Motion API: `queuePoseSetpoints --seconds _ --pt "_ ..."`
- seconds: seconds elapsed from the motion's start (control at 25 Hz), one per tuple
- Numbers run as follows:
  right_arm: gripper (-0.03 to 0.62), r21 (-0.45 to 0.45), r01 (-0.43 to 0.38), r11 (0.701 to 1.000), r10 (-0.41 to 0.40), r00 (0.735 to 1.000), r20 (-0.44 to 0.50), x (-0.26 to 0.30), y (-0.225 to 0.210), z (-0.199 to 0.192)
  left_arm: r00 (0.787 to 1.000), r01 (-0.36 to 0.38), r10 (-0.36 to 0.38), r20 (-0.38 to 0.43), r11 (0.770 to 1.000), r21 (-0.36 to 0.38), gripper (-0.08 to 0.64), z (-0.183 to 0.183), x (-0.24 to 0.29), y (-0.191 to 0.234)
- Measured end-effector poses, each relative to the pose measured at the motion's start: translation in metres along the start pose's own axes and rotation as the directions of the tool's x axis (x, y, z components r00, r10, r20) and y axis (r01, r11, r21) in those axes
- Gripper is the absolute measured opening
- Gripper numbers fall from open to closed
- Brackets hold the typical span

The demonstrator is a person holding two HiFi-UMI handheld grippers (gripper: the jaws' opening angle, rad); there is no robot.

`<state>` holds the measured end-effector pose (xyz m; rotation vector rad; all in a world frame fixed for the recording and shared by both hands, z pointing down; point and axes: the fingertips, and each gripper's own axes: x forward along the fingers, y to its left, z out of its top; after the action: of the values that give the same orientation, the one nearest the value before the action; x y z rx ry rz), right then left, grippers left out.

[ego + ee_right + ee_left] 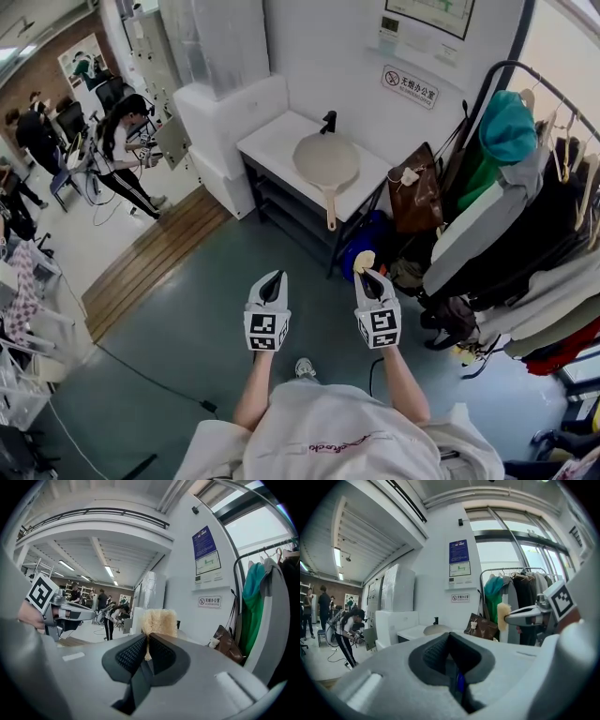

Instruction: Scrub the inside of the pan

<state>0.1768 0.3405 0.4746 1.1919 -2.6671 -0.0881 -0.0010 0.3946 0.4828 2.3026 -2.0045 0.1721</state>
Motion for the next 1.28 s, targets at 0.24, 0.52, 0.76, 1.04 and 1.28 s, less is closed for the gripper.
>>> queuePoseSetpoints --seconds 0.24,0.52,0.76,1.04,1.28 --pt "0.025 -0.001 0.033 0.999 -0.033 0.999 -0.004 0.041 -0.011 0.008 0.999 0.032 -0.032 0.007 0.999 0.004 0.000 0.010 0.037 0.028" --pt "0.025 -0.001 0.056 0.998 -0.056 0.998 -0.021 0.073 -0.015 0.008 0.999 0.053 -0.053 0.000 0.999 -0.002 0.000 0.004 0.066 0.053" --pt "0.025 0.004 0.065 0.998 -0.065 0.997 -0.035 0.085 -0.016 0.002 0.997 0.074 -0.074 -0.003 0.997 -0.006 0.000 0.001 0.082 0.058" --pt "0.025 0.011 0.077 0.997 -0.076 0.996 -0.041 0.089 -0.023 -0.005 0.996 0.087 -0.087 -0.014 0.996 -0.003 0.000 -0.004 0.092 0.055" --pt "0.025 0.020 0.073 0.997 -0.072 0.997 -0.036 0.096 -0.030 -0.011 0.996 0.089 -0.089 -0.022 0.996 0.001 0.000 -0.008 0.104 0.050"
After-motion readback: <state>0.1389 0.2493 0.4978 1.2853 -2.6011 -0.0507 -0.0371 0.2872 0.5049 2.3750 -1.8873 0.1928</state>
